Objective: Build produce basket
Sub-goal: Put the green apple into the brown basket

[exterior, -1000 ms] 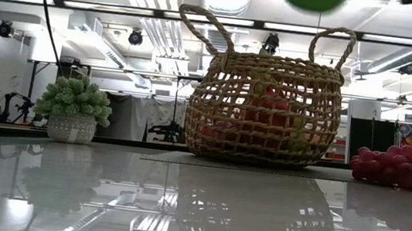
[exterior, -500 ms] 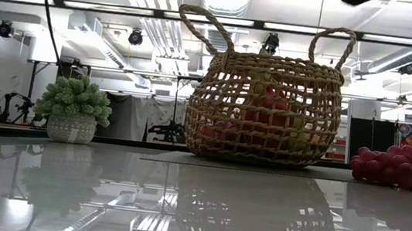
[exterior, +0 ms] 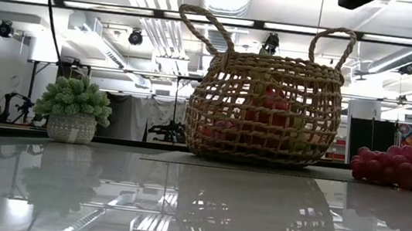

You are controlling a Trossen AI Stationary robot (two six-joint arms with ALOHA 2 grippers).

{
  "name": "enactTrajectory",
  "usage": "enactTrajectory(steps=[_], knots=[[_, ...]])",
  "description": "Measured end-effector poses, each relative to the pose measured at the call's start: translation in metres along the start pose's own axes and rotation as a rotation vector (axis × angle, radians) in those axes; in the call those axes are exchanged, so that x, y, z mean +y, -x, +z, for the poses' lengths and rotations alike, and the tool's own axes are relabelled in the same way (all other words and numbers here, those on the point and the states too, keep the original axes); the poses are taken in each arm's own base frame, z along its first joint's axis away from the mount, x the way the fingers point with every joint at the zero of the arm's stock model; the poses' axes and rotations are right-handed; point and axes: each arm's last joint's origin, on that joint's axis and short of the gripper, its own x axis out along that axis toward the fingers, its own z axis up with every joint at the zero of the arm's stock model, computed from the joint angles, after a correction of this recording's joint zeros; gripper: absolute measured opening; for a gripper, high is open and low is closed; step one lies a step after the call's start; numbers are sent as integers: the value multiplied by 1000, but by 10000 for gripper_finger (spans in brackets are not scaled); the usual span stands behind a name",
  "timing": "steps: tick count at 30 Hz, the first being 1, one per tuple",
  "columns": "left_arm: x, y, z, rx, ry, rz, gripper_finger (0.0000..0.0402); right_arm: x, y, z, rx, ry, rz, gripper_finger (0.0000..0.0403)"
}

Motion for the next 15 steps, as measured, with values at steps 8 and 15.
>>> enactTrajectory(steps=[8,15], knots=[[5,-7,-13,-12,30,-1,211,0,0,-1,8,-11,1,311],[9,-11,-18,-26,55,-24,158,-1,0,-1,19,-16,-20,311]])
